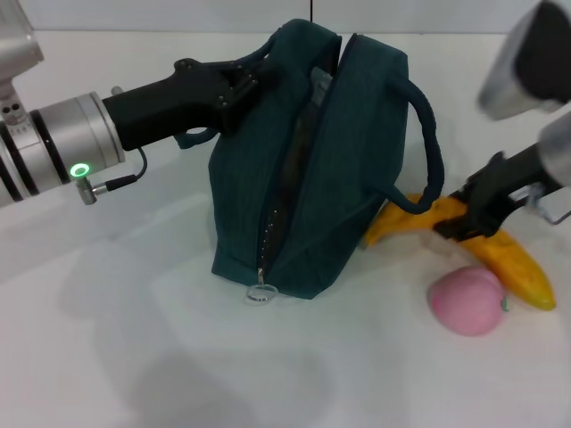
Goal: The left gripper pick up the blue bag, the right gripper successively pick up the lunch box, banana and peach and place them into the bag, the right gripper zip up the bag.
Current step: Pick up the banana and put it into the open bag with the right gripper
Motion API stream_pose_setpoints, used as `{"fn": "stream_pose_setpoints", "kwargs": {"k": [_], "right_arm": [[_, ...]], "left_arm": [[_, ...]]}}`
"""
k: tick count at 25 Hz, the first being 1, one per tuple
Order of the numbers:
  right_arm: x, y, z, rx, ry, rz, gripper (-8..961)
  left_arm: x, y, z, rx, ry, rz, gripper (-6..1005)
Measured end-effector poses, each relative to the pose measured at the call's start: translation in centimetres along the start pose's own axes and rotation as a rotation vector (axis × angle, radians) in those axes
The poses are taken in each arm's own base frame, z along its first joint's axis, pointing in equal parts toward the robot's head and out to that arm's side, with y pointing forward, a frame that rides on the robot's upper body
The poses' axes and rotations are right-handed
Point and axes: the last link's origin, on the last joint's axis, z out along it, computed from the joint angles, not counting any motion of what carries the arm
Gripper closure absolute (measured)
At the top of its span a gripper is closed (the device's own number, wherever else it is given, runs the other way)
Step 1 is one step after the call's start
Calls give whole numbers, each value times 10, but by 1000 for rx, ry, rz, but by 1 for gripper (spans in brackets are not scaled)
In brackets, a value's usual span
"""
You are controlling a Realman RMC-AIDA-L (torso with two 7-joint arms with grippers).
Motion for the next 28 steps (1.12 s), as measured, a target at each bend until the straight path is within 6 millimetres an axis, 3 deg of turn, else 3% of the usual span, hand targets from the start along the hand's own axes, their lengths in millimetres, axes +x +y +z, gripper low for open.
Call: {"fn": "stream_pose_setpoints", "kwargs": {"k": [8, 16, 20, 22, 28], "right_arm": [[50, -21, -40, 3, -175, 188, 518], [87, -25, -95, 2, -540, 264, 518], [90, -26, -102, 10, -614, 271, 518], [88, -26, -110, -6, -797, 256, 518], [75, -24, -104, -38, -827, 210, 518]], "left_arm": [[3, 11, -4, -69, 31, -5, 952], [5, 16, -8, -101, 66, -16, 953], [5, 16, -8, -101, 66, -17, 953], [6, 17, -5, -106, 67, -15, 953], [9, 17, -2, -110, 79, -16, 952]]}}
